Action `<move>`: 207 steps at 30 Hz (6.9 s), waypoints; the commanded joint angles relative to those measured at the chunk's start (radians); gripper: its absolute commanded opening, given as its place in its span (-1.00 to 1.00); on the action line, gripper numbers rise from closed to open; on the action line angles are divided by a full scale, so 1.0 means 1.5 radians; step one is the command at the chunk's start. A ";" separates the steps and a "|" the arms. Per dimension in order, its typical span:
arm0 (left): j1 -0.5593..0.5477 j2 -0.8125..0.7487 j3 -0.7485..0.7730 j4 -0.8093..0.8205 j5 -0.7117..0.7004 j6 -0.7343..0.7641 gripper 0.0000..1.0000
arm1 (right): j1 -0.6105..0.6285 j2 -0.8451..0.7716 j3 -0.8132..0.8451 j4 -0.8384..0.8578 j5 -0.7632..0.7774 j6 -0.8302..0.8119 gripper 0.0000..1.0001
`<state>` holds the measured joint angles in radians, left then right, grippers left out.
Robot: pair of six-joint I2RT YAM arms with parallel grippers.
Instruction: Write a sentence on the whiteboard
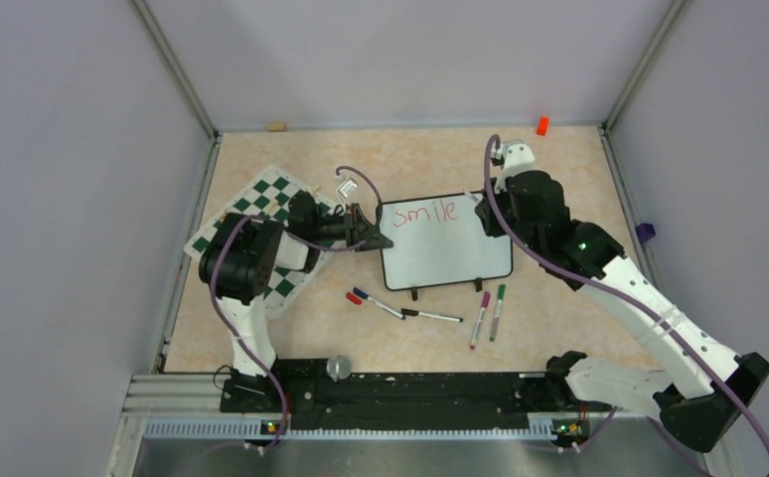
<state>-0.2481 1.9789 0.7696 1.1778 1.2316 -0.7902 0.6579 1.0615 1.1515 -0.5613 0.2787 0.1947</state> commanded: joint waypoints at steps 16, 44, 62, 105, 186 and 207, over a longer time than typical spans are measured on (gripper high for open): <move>0.022 -0.223 -0.029 -0.441 -0.124 0.362 0.73 | -0.006 -0.029 -0.003 0.039 0.037 -0.007 -1.00; 0.099 -0.599 -0.170 -0.479 -0.219 0.406 0.97 | -0.006 -0.054 -0.012 0.070 0.007 0.015 -1.00; 0.096 -0.719 -0.183 -0.558 -0.416 0.322 0.98 | -0.006 -0.034 0.037 0.066 0.070 0.057 -1.00; 0.058 -0.326 -0.154 -0.257 -0.114 0.224 0.98 | -0.006 -0.179 -0.125 0.065 -0.040 0.057 -1.00; -0.057 -0.159 0.043 -0.512 -0.093 0.361 -1.00 | -0.006 -0.173 -0.185 0.023 -0.068 0.089 -1.00; -0.057 -0.134 0.077 -0.598 -0.118 0.396 -1.00 | -0.011 -0.026 -0.103 0.030 0.013 0.083 -1.00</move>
<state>-0.3397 1.7626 0.8558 0.3454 1.1206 -0.2142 0.6575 1.0046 0.9295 -0.5541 0.2771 0.3252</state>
